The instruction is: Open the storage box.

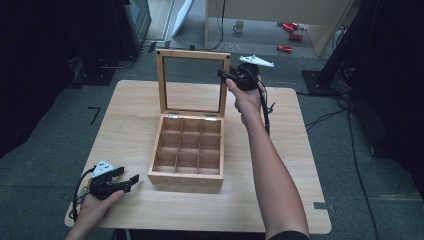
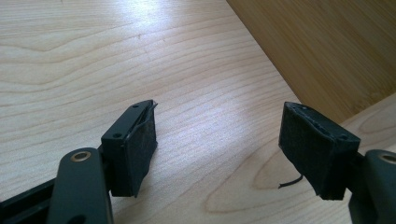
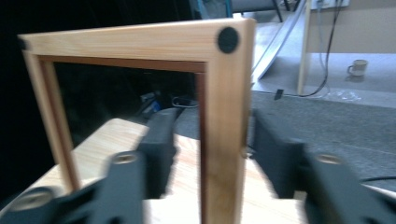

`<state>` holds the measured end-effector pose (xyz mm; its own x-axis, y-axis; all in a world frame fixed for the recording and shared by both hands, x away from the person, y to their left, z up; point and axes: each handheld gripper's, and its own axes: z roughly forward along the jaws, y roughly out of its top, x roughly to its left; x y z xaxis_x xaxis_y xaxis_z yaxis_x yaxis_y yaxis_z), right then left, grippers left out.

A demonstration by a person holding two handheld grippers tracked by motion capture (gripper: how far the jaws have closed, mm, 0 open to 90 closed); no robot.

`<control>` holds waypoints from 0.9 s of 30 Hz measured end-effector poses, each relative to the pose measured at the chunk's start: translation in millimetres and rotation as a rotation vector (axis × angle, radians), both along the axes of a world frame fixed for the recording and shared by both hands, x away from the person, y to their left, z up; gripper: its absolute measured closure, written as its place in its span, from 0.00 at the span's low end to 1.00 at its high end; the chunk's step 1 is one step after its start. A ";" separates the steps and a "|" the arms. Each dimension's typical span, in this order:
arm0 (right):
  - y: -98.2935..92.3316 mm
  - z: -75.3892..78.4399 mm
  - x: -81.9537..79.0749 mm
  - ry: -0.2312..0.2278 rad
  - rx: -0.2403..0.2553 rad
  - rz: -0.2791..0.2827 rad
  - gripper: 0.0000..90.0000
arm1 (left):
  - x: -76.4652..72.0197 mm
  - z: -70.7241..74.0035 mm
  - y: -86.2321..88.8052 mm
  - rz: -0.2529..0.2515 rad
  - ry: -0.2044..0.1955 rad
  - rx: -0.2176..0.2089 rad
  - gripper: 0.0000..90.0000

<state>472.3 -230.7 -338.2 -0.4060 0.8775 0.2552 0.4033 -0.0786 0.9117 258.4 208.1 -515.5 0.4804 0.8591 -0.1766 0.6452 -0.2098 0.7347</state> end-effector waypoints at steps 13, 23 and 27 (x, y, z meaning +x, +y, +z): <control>-21.7 -7.1 -52.7 0.020 -0.141 -0.006 0.03 | -1.3 -0.9 -2.2 0.003 -0.011 0.013 0.30; -57.9 -42.6 -94.1 0.060 -0.179 -0.027 0.01 | -1.6 -1.0 -4.2 -0.005 -0.016 0.028 0.28; -74.1 -61.5 -109.1 0.092 -0.189 -0.042 0.01 | -1.8 -1.0 -4.8 -0.011 -0.018 0.036 0.26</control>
